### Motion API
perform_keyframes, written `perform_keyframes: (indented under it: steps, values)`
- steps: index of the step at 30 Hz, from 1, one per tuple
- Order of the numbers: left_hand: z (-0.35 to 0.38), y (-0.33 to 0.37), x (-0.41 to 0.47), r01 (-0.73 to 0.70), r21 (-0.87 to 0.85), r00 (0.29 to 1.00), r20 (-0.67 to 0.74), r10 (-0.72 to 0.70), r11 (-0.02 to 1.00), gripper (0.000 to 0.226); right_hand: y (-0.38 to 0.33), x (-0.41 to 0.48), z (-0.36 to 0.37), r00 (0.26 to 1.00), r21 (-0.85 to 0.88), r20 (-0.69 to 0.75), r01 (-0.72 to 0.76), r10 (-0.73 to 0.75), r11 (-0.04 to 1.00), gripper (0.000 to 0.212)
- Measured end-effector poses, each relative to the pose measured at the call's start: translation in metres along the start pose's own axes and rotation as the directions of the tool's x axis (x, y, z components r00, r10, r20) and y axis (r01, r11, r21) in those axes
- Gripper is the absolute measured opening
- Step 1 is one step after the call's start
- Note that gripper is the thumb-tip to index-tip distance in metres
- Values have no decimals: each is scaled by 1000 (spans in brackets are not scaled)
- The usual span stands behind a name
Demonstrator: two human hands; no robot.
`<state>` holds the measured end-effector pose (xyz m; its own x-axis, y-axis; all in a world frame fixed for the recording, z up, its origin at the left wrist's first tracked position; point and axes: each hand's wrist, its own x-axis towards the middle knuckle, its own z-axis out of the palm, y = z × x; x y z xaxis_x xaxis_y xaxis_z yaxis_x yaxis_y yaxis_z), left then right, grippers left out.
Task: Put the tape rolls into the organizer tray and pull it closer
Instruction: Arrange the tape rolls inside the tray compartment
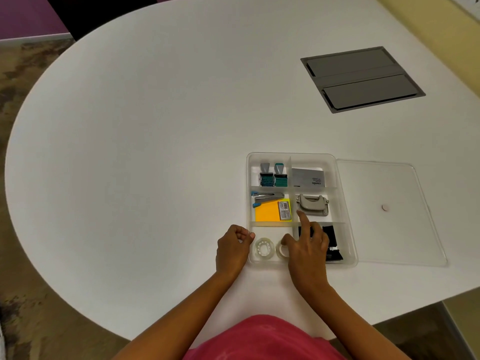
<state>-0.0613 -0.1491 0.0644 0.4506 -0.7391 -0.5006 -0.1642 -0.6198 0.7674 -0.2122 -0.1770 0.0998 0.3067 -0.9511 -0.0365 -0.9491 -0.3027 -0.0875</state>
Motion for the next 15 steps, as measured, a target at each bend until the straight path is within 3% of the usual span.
perform_keyframes:
  steps: [7, 15]
  values:
    - [0, 1, -4, 20, -16, 1000, 17, -19, 1000, 19, 10, -14, 9, 992, -105, 117, -34, 47, 994, 27]
    - [1, 3, -4, 30, 14, 1000, 10, -30, 999, 21, -6, -7, 6, 1000, -53, -4, -15, 15, 998, 30]
